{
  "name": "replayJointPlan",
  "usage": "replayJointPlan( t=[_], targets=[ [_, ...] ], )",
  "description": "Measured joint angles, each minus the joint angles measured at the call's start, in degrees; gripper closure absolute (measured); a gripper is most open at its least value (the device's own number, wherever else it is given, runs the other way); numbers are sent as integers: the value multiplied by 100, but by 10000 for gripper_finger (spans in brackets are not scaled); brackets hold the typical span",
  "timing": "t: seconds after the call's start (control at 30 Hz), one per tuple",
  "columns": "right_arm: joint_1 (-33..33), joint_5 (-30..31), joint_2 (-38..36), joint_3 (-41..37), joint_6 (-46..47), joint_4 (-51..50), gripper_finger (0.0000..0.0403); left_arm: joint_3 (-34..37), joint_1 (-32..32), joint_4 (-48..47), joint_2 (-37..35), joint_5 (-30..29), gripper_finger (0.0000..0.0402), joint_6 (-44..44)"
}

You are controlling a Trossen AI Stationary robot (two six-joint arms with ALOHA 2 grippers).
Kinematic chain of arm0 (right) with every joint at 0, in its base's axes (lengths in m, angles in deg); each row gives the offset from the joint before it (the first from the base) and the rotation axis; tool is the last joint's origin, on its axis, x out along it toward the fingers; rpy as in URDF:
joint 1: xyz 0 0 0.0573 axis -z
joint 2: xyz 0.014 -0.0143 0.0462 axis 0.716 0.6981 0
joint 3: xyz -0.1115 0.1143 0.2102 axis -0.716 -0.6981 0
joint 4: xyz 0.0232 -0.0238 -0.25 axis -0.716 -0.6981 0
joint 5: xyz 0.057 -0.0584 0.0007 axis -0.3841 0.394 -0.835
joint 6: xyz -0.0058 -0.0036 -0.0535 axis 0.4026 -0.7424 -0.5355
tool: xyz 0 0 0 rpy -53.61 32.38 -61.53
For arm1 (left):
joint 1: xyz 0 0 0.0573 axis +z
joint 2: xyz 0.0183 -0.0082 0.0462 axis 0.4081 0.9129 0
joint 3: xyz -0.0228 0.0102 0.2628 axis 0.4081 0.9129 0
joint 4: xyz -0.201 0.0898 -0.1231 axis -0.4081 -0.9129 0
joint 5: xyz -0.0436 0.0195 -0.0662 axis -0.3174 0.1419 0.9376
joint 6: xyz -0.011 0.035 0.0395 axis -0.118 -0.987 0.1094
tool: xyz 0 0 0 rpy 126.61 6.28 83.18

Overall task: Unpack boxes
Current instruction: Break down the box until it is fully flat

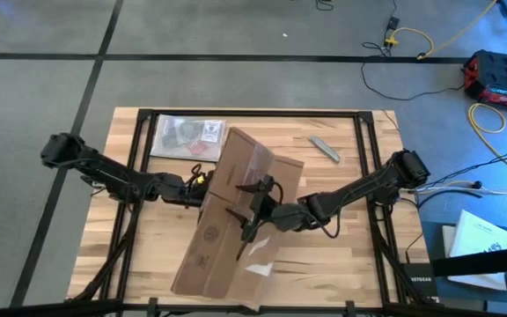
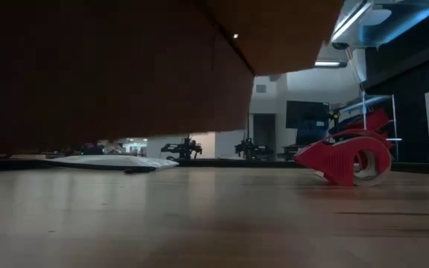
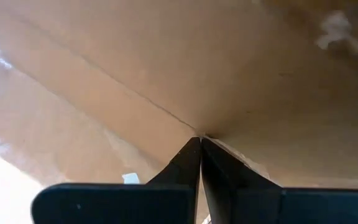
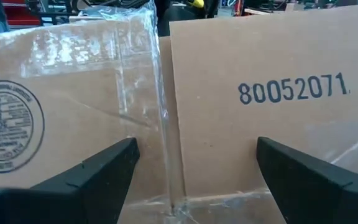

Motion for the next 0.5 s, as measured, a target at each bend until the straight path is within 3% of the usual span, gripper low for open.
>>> replayJointPlan(
  t=[0.5],
  targets=[
    [132, -206, 17, -19, 259, -690, 82, 9, 156, -428, 363, -52, 402, 356]
  ],
)
